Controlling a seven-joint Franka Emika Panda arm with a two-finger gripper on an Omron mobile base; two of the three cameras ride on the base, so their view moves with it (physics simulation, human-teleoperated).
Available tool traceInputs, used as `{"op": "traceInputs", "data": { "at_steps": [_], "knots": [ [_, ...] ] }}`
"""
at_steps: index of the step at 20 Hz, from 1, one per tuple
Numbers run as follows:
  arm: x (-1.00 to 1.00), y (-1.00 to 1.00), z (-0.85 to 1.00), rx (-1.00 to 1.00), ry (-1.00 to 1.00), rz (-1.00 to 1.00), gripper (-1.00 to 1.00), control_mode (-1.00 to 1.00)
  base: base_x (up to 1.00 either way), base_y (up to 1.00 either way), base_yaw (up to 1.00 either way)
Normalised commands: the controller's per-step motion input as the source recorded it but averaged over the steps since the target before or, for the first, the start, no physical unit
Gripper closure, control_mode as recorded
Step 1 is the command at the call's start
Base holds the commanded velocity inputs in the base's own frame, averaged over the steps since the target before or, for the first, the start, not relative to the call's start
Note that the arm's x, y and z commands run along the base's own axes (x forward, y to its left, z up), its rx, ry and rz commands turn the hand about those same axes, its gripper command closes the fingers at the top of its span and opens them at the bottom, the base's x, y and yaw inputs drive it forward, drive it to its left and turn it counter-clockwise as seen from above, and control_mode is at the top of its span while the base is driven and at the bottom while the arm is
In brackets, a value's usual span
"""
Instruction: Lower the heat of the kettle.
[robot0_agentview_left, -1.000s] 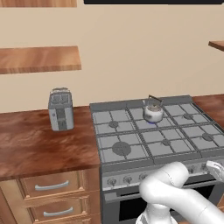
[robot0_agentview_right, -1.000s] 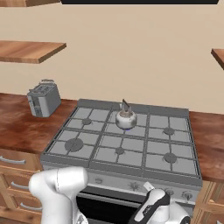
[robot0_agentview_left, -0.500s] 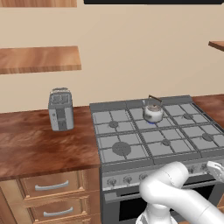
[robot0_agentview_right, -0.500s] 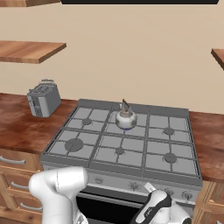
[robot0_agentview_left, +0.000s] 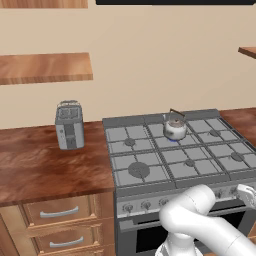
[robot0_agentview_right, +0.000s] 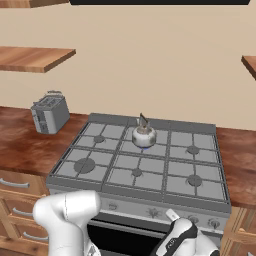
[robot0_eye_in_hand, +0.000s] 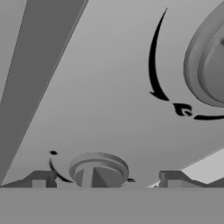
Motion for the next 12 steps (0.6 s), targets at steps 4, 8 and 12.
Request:
{"op": "traceInputs", "data": {
  "at_steps": [4,8,12],
  "knots": [
    [0.08,0.0,-0.05,0.02,0.0,0.0,-1.0,-1.0,0.0,0.0,0.0],
    [0.03,0.0,-0.05,0.01,0.0,0.0,-1.0,-1.0,0.0,0.0,0.0],
    [0.01,0.0,-0.03,0.0,0.0,0.0,1.0,-1.0,0.0,0.0,0.0]
  ]
}}
